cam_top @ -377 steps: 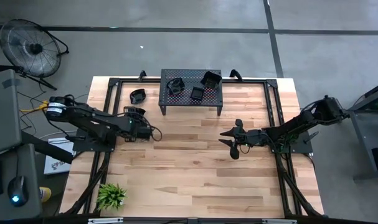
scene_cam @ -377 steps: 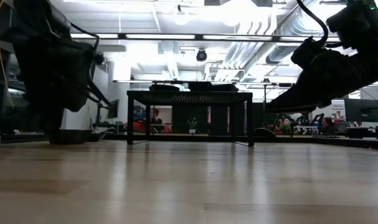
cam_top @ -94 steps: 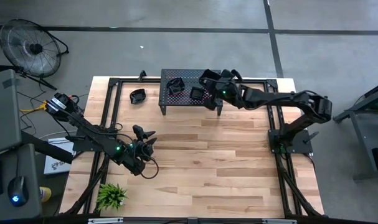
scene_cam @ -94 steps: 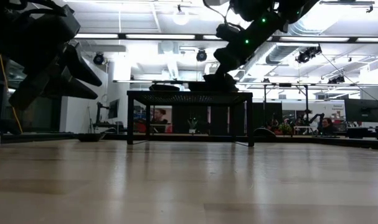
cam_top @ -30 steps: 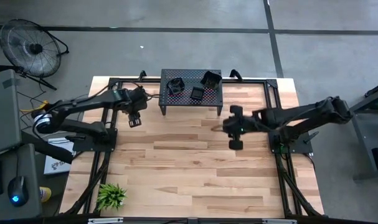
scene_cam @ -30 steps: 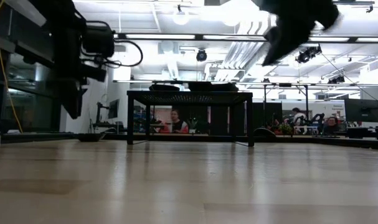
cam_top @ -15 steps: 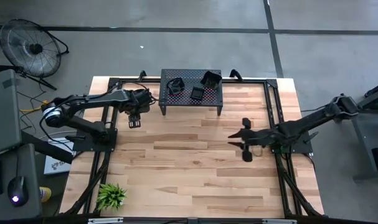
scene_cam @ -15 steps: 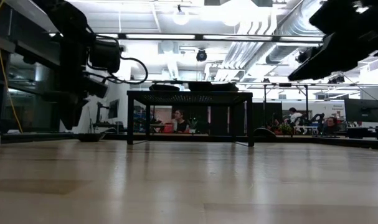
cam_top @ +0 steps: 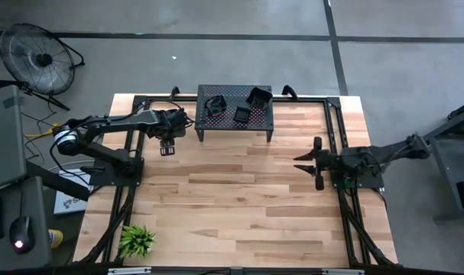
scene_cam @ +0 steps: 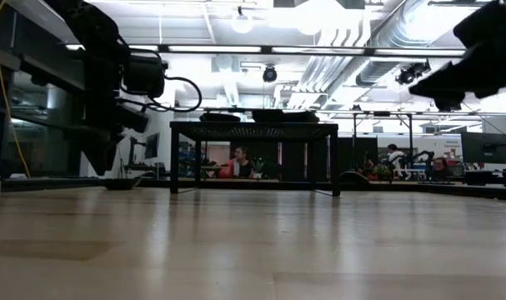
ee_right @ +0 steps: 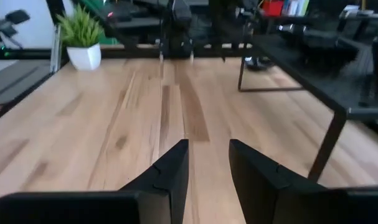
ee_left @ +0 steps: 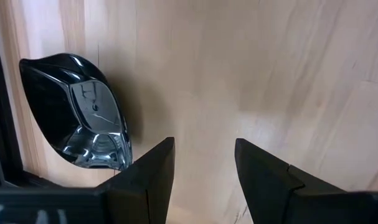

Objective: Pick & Place Mini shaped plates
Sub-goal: Stack the black leaf-shaped plate on top of the black leaf-shaped plate on the shelf

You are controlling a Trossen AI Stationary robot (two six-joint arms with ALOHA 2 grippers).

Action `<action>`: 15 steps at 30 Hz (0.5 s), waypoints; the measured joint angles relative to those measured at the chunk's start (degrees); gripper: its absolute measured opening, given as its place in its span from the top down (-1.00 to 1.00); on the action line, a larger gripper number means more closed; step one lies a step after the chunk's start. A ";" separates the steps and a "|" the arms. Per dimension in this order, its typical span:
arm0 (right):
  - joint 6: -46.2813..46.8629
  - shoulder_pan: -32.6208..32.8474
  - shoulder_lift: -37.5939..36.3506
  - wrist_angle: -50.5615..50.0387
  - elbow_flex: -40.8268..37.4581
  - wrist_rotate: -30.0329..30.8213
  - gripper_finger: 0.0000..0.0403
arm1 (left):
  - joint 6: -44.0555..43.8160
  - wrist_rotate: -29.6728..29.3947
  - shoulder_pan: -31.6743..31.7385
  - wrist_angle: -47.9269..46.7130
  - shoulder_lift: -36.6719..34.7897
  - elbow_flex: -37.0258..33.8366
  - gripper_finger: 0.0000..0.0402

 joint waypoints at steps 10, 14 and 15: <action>-2.13 -4.06 -9.64 -6.09 -0.40 -12.94 0.45 | 0.00 0.72 0.00 1.22 0.00 0.00 0.19; -3.62 -6.07 -9.45 2.11 -3.25 -15.88 0.45 | 0.00 1.37 0.00 1.56 0.00 0.00 0.19; -3.97 -6.57 -9.51 4.49 -4.09 -16.73 0.45 | 0.00 1.41 0.00 1.56 0.00 0.00 0.19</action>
